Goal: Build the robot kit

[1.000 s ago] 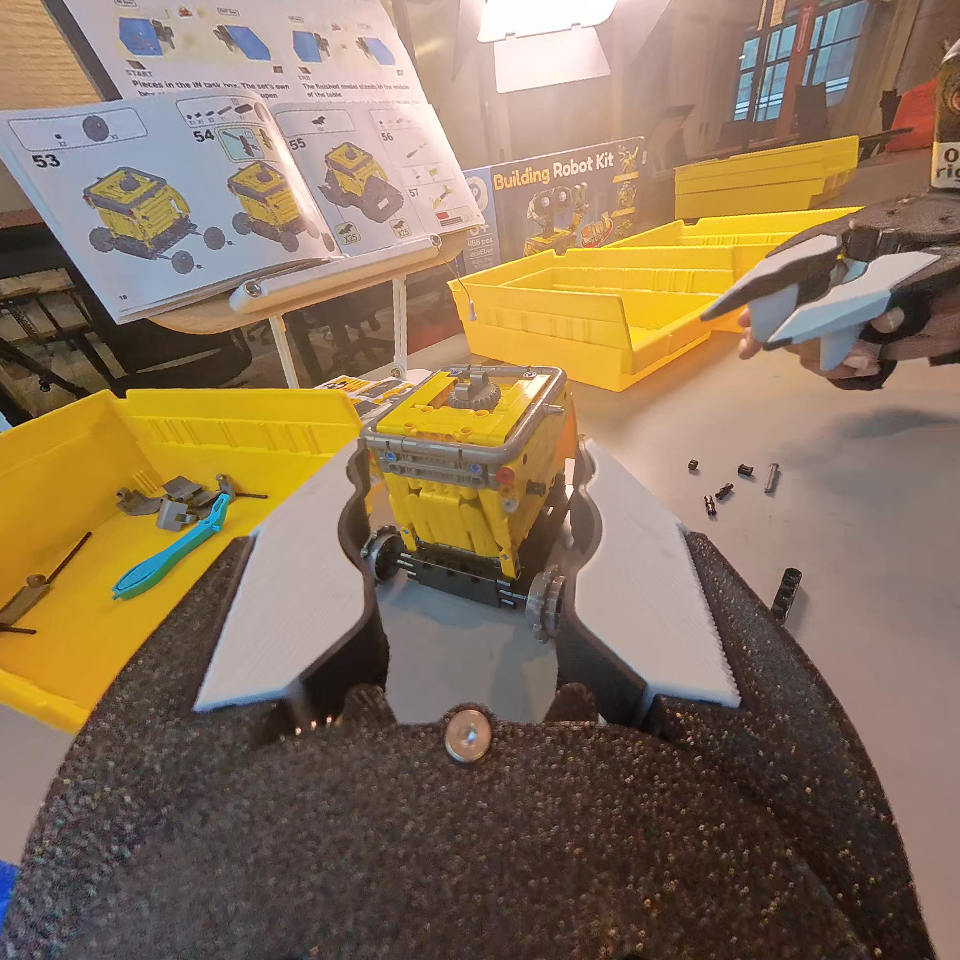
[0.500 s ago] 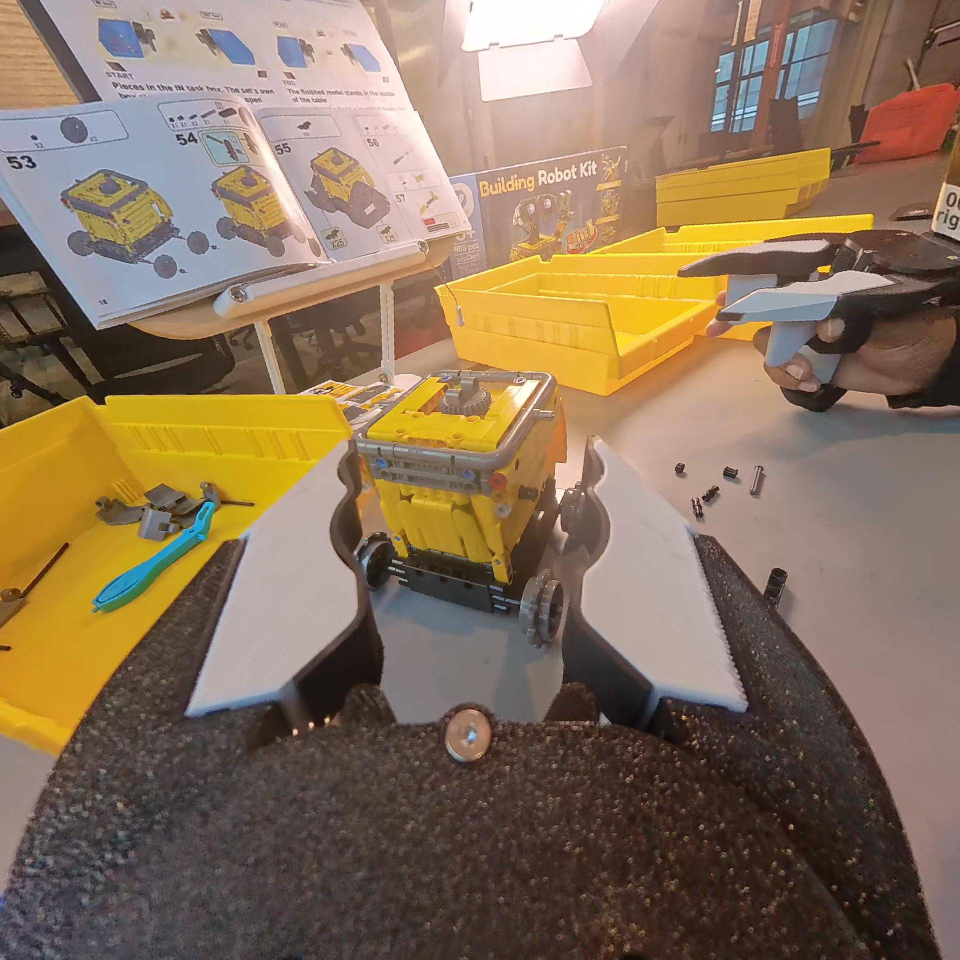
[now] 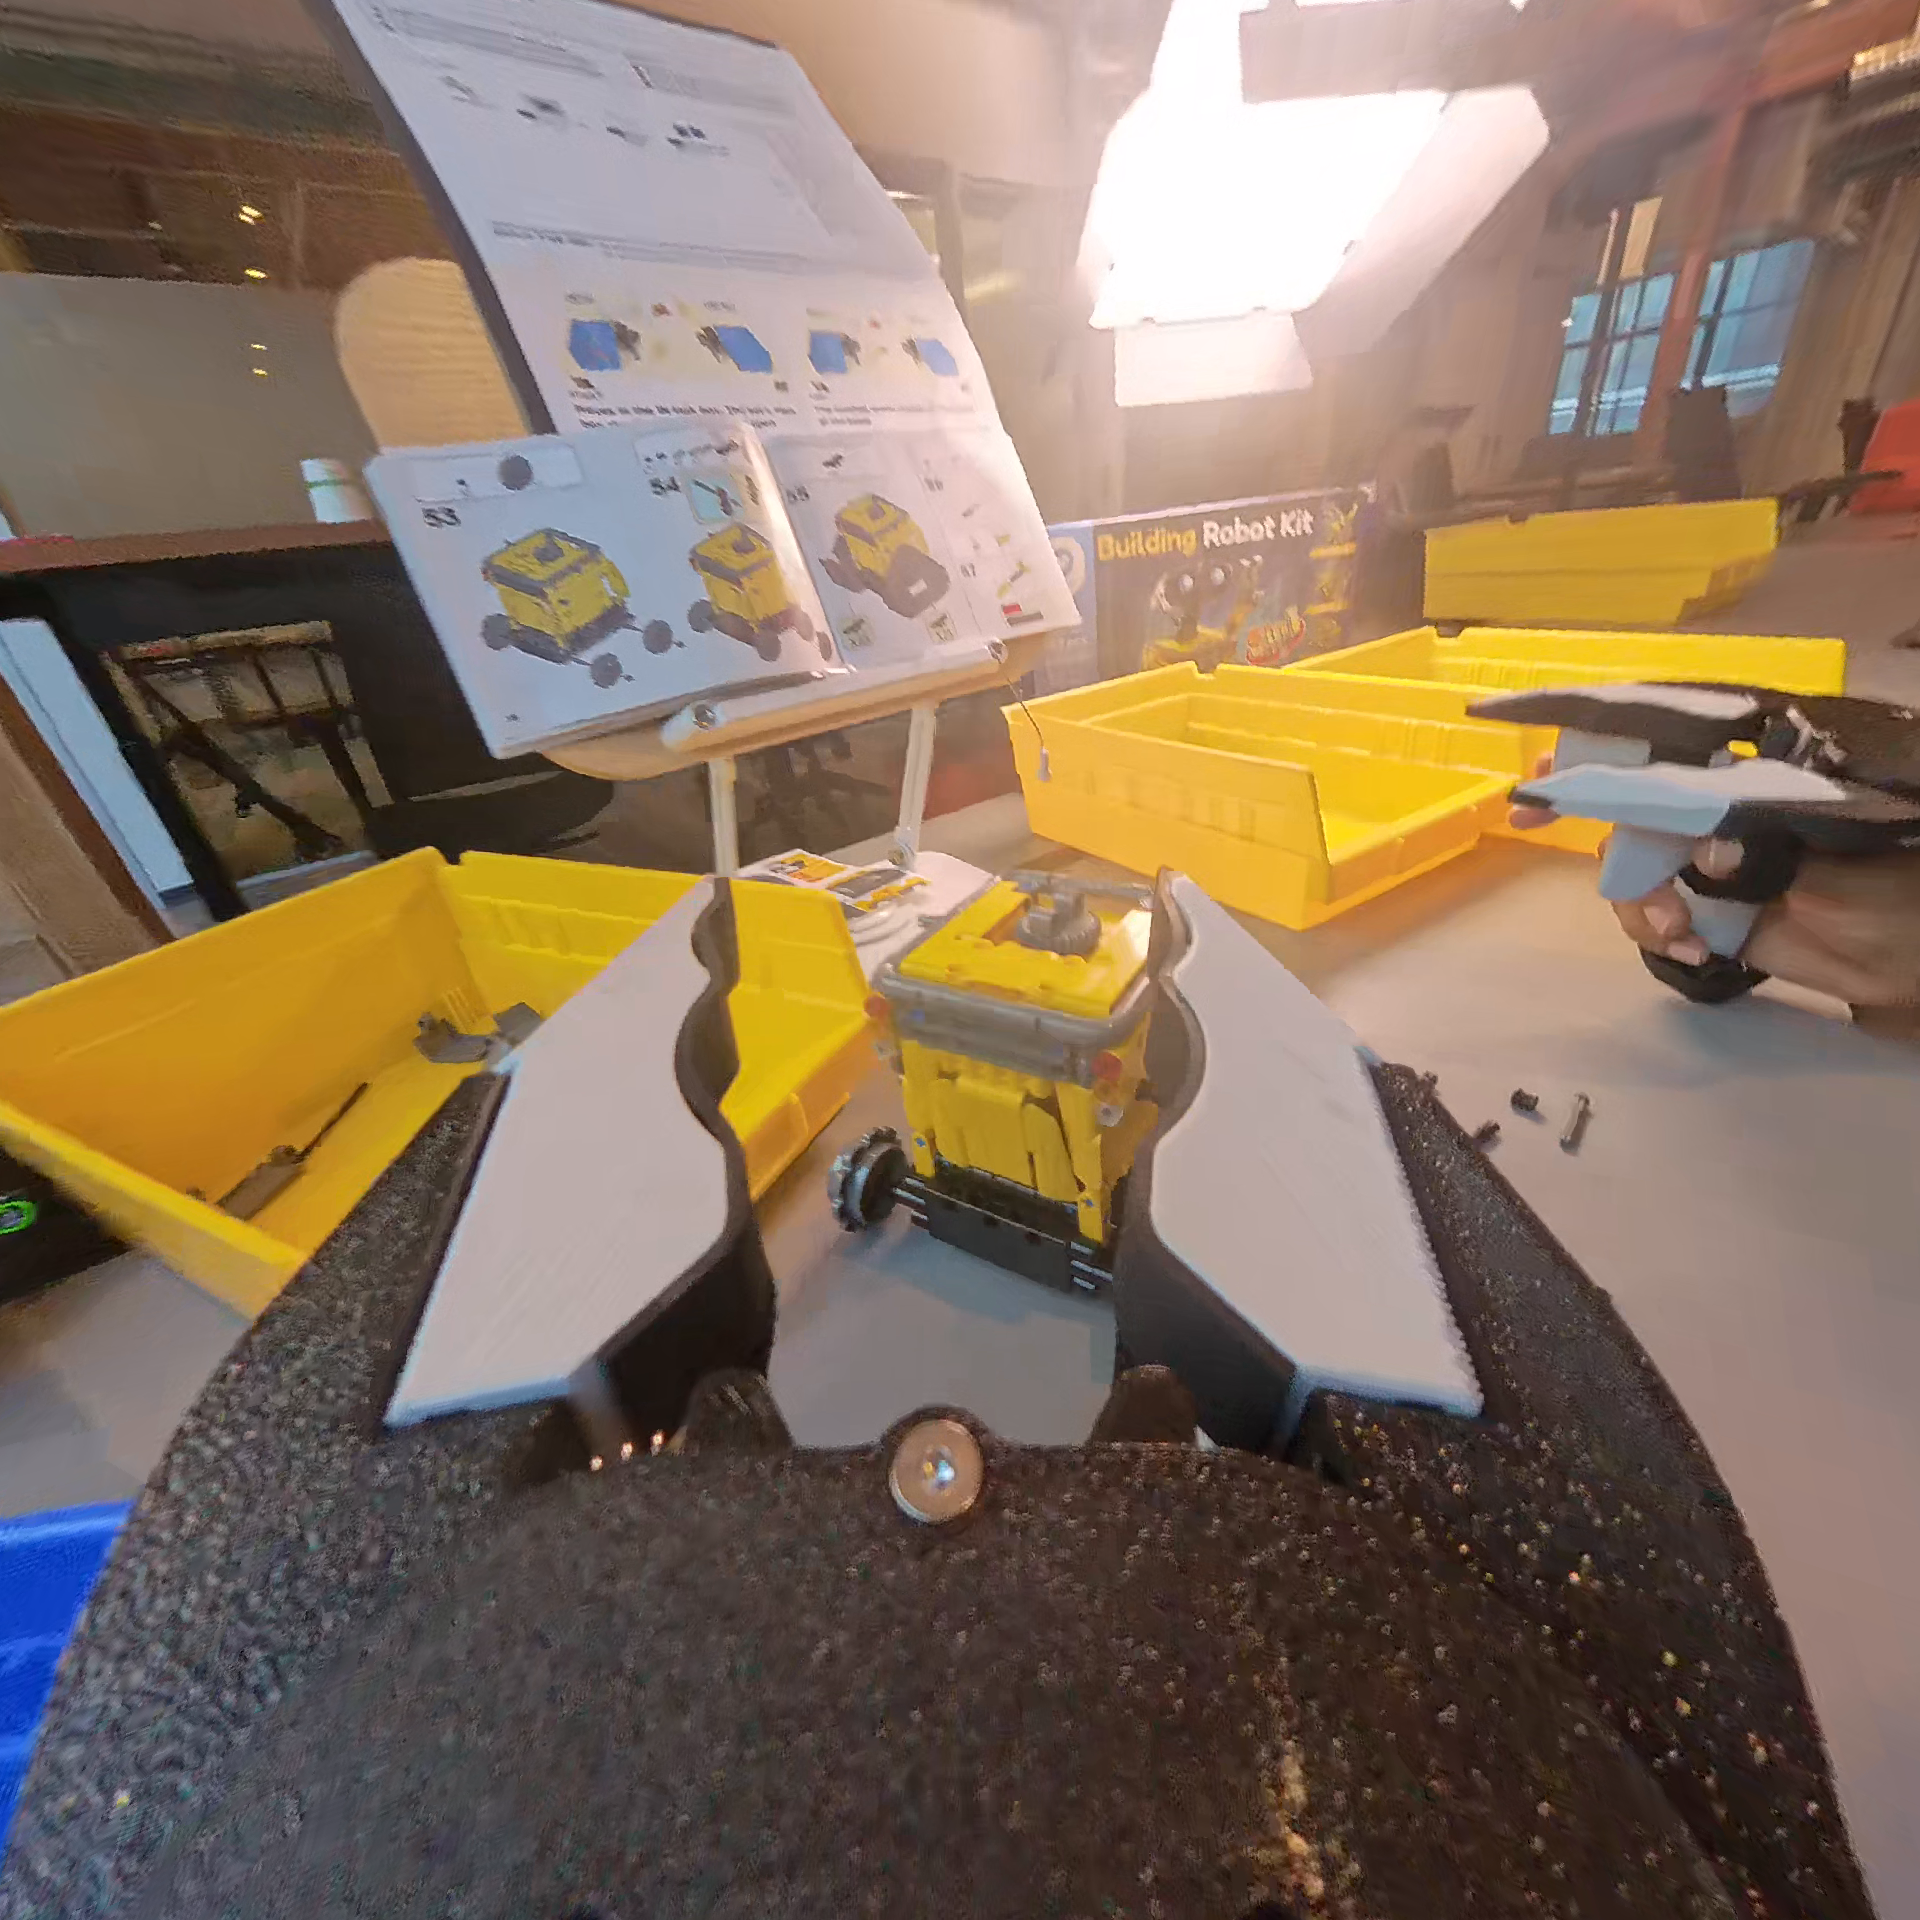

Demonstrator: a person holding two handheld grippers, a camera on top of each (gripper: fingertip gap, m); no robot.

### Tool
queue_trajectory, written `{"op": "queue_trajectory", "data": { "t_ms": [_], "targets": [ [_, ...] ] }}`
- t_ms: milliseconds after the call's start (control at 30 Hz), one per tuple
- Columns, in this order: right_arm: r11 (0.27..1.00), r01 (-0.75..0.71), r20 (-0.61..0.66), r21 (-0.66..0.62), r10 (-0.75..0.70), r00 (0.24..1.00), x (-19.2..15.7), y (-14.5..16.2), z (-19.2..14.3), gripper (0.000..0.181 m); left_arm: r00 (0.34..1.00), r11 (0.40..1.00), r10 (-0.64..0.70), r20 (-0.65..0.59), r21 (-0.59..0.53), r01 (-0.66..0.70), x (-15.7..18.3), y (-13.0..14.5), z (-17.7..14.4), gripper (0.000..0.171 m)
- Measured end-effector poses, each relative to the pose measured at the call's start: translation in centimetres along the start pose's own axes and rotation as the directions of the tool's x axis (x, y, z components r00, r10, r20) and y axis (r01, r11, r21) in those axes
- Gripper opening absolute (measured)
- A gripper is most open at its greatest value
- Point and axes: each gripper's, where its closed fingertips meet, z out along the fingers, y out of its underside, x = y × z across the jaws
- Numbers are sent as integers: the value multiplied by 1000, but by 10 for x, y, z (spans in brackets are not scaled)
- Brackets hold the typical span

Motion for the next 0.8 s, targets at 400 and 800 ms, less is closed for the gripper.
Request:
{"op": "queue_trajectory", "data": {
  "t_ms": [400, 800],
  "targets": [
    [1000, 11, 7, -5, -11, 1000, -3, 1, 0, 60, 893, 882, 144, 426, -464, 79, -227, -42, -89, 73],
    [998, 57, 21, -9, -57, 998, -10, 1, 1, 51, 774, 343, -18, 633, -724, 599, -320, 171, -132, 74]
  ]
}}
